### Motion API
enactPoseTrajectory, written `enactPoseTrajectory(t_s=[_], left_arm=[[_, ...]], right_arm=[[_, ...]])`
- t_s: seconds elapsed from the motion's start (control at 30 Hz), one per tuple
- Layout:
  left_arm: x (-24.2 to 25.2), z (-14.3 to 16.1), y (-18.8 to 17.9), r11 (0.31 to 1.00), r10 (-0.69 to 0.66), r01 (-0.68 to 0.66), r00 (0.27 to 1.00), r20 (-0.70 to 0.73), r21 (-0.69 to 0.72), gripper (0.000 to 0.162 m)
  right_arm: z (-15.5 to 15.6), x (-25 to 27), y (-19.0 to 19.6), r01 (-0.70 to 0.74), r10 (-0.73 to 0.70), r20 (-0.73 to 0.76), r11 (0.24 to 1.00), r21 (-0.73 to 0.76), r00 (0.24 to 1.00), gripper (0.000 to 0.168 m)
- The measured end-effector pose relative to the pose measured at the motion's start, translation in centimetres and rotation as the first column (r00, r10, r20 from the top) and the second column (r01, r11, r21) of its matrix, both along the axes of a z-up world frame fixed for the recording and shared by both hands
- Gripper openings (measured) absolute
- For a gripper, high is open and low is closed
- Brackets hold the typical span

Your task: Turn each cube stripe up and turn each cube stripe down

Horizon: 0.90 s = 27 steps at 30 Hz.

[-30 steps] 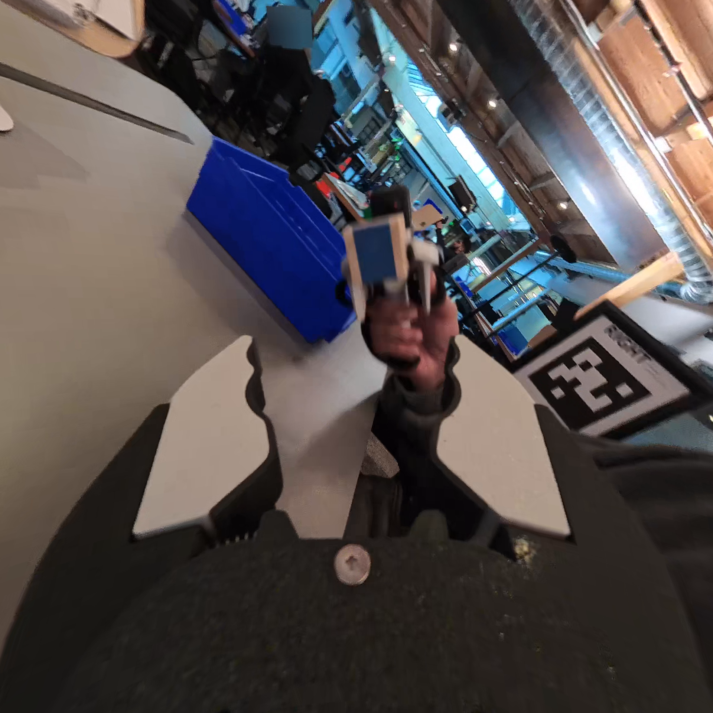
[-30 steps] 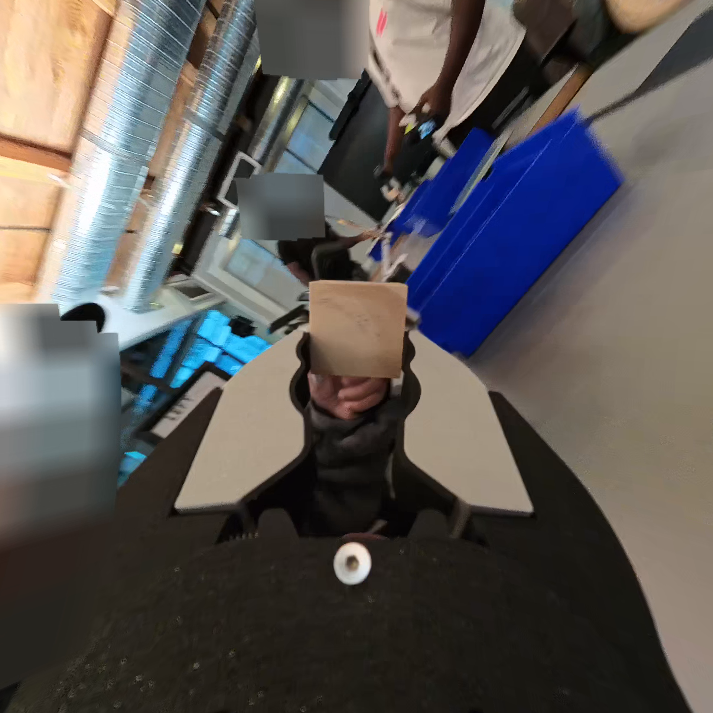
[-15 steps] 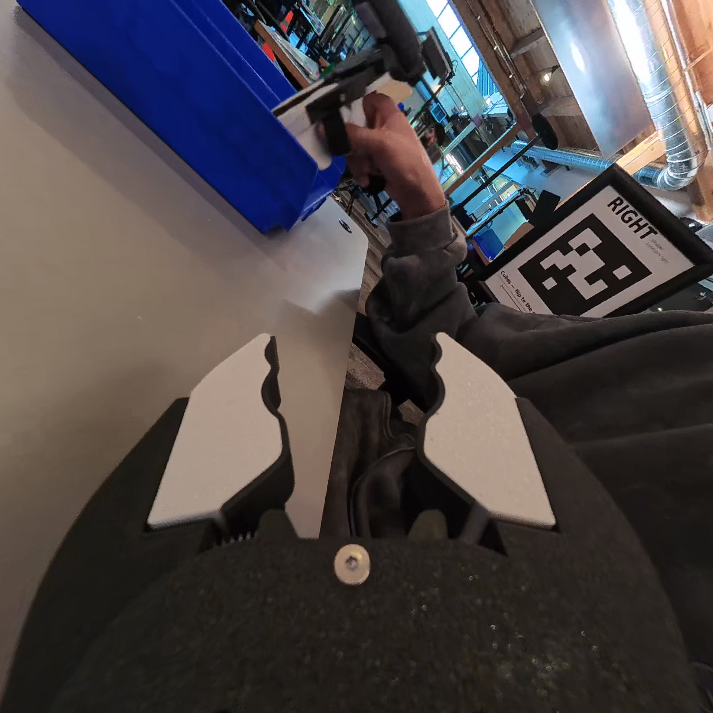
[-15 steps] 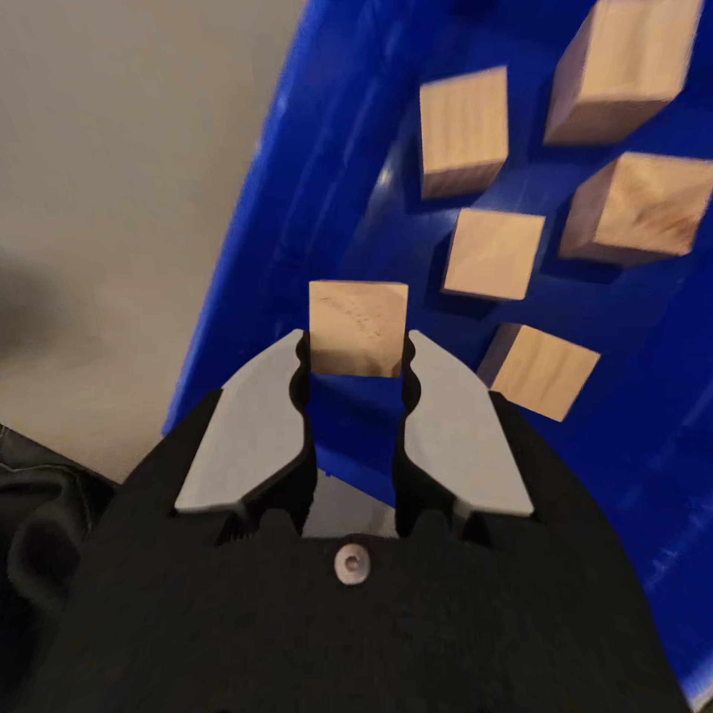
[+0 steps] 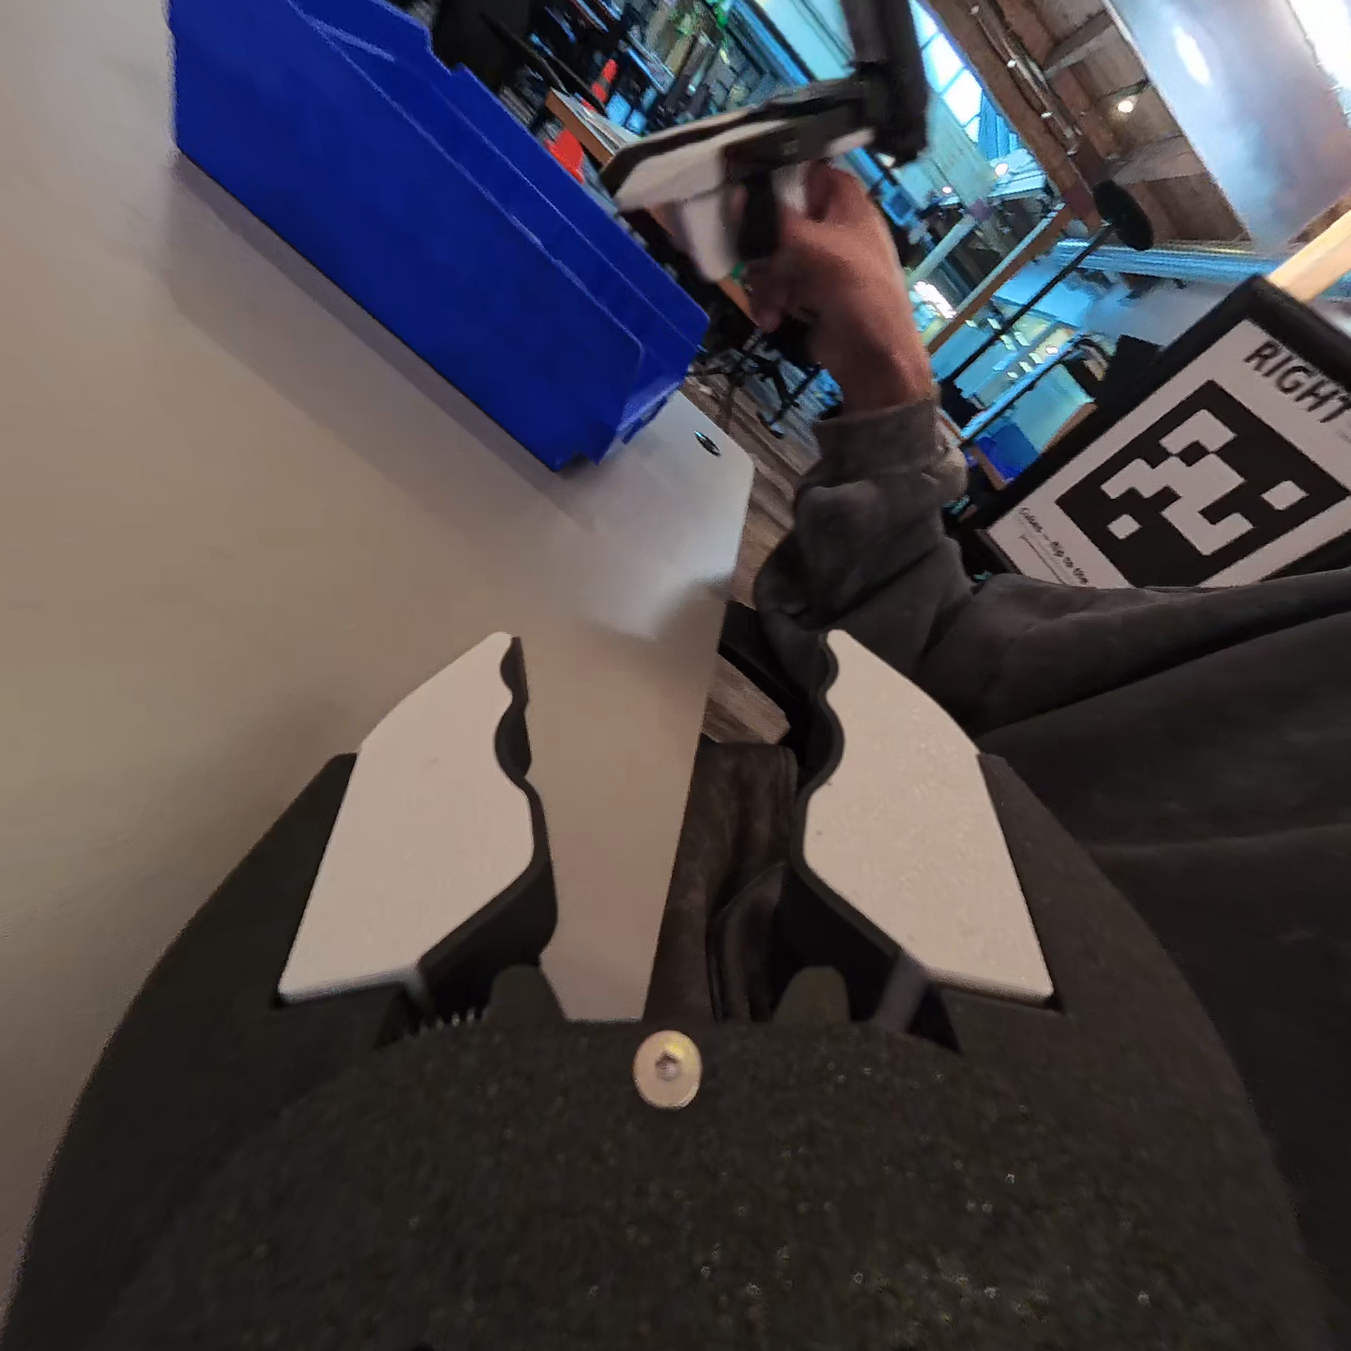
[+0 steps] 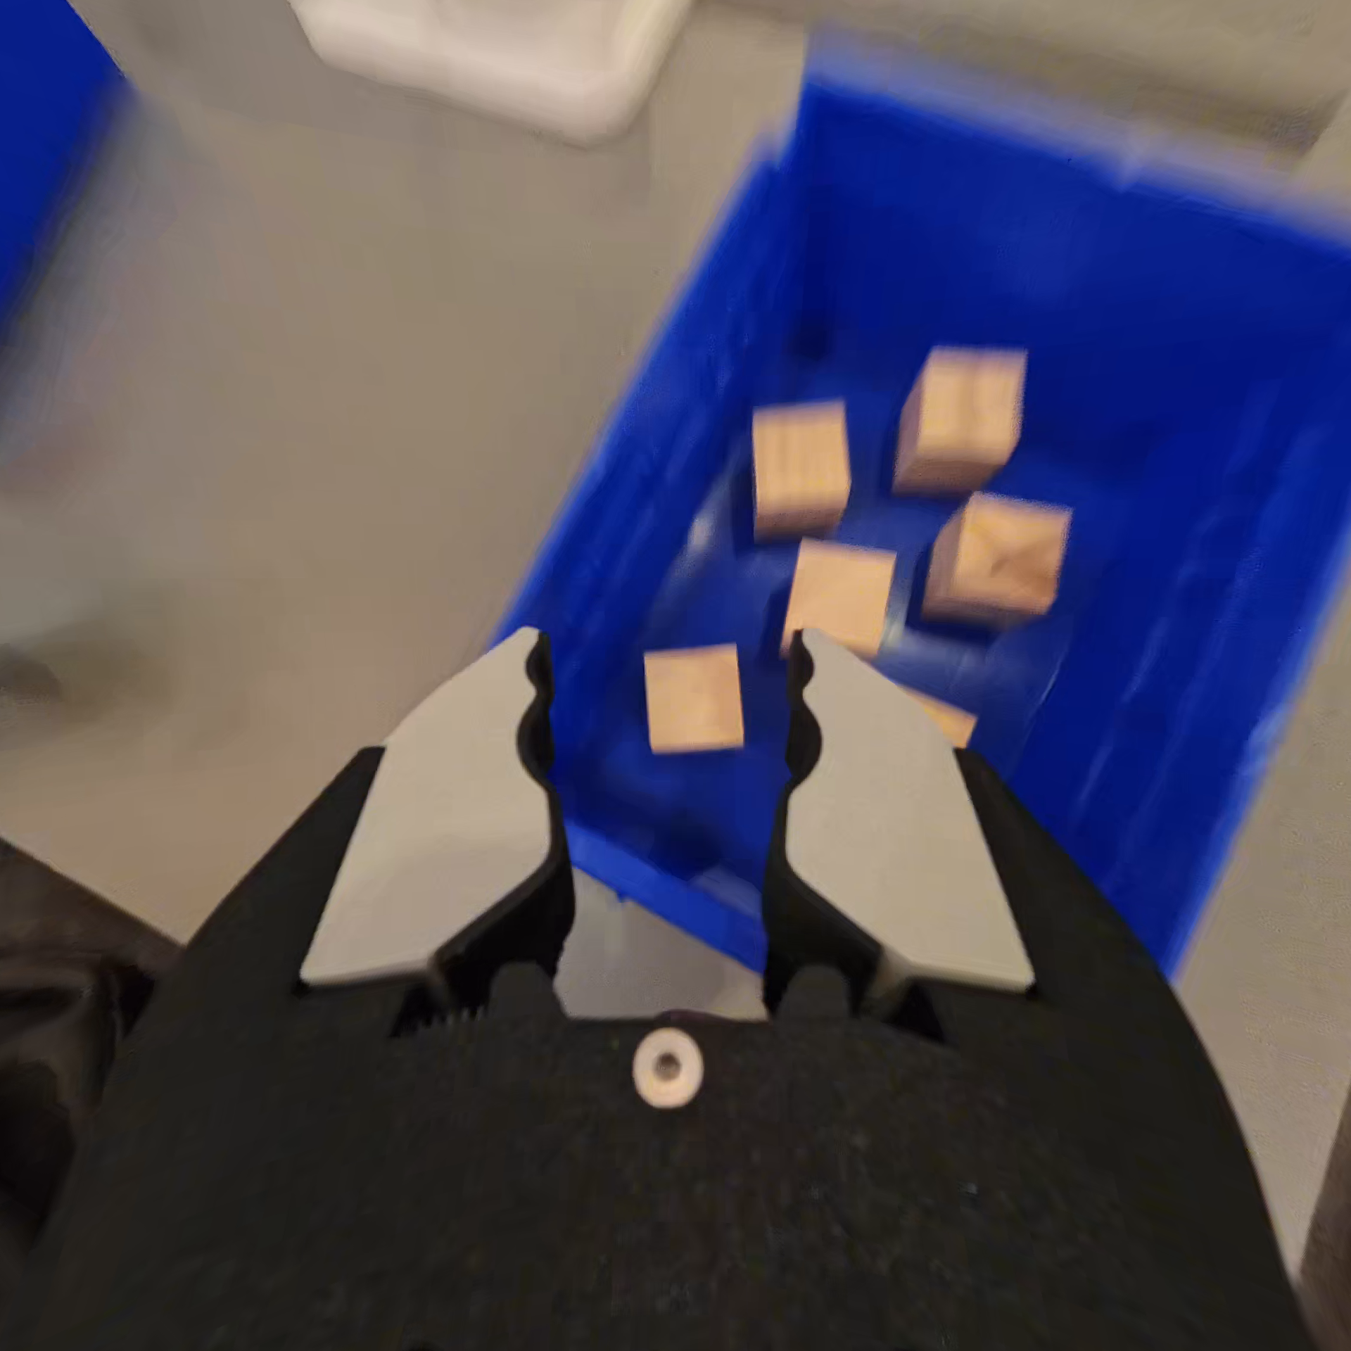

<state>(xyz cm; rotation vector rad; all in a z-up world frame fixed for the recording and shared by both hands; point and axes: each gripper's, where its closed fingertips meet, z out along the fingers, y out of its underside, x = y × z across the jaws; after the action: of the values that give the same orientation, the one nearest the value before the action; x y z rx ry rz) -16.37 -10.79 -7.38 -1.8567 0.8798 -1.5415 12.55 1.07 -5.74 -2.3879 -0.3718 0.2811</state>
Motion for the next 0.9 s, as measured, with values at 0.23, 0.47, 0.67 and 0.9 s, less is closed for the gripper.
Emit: enactPoseTrajectory(t_s=[0.23, 0.47, 0.67, 0.9], left_arm=[[-3.2, 3.2, 2.9, 0.874, 0.345, -0.291, 0.936, -0.075, 0.389, 0.083], [-8.8, 2.2, 4.1, 0.652, 0.690, -0.579, 0.721, -0.066, 0.490, 0.088], [-9.3, -1.5, 2.6, 0.681, 0.702, -0.640, 0.709, -0.066, 0.356, 0.084], [-9.3, -2.3, 3.3, 0.680, 0.703, -0.631, 0.706, -0.086, 0.375, 0.084]], right_arm=[[17.1, -5.4, -4.6, -0.014, 0.159, -0.091, 0.558, 0.830, 0.983, 0.069], [5.6, -16.0, -7.6, -0.047, 0.329, -0.246, 0.678, 0.733, 0.911, 0.074], [-2.3, -19.1, -10.2, -0.128, 0.342, -0.220, 0.756, 0.642, 0.914, 0.075], [-2.9, -18.5, -10.0, -0.205, 0.300, -0.023, 0.704, 0.680, 0.954, 0.073]])
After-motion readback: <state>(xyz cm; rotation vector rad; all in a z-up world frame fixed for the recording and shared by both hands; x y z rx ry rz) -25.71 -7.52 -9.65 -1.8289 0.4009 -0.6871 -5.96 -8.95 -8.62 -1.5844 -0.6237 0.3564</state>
